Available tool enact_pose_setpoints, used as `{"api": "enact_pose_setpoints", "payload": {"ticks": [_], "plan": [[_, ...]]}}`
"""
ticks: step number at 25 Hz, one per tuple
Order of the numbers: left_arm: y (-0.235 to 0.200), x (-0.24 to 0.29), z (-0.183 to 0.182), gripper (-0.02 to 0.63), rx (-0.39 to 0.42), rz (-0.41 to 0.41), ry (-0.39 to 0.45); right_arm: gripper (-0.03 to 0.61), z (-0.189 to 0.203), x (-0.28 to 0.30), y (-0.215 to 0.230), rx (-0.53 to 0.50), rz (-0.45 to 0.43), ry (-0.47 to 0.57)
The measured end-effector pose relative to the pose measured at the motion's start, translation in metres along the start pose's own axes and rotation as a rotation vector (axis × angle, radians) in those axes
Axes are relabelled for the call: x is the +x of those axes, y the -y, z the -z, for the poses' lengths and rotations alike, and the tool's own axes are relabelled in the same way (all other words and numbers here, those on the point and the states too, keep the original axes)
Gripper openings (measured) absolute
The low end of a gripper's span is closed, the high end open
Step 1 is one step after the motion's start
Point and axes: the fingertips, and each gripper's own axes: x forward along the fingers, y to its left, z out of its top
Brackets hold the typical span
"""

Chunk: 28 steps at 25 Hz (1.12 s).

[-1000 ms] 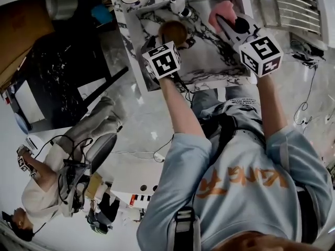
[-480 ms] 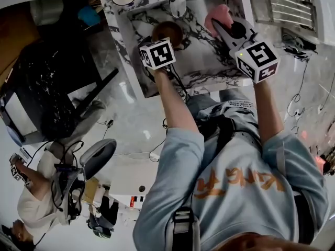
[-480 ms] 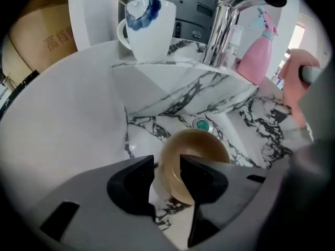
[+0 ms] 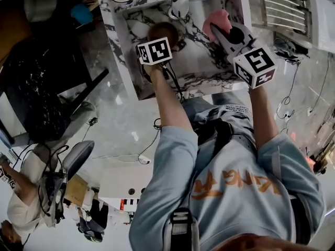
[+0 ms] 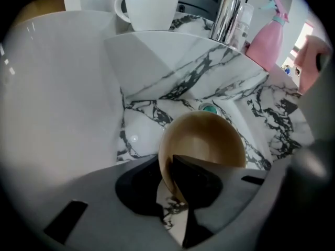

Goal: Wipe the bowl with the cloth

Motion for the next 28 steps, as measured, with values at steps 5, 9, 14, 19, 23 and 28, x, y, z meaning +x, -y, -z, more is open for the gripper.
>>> {"api": "enact_pose_setpoints", "payload": {"ticks": [5, 9, 14, 19, 23, 28], "plan": [[0.002, -0.008, -0.013, 0.038, -0.016, -0.016, 0.049, 0.041, -0.002, -0.007, 0.000, -0.023, -0.010, -0.001], [0.005, -0.032, -0.028, 0.031, 0.036, -0.070, 0.102, 0.041, -0.004, -0.017, -0.001, -0.035, -0.021, 0.008], [0.007, -0.077, -0.041, 0.031, 0.019, -0.126, 0.194, 0.040, -0.012, -0.031, -0.003, -0.048, -0.047, 0.046], [0.017, -0.131, -0.034, 0.030, -0.031, -0.157, 0.286, 0.040, -0.021, -0.052, -0.001, -0.048, -0.066, 0.105], [0.027, -0.170, -0.034, 0.031, -0.092, -0.143, 0.395, 0.040, -0.029, -0.071, 0.004, -0.042, -0.082, 0.160], [0.045, -0.218, -0.031, 0.031, -0.174, -0.077, 0.568, 0.040, -0.043, -0.099, 0.002, -0.039, -0.117, 0.248]]}}
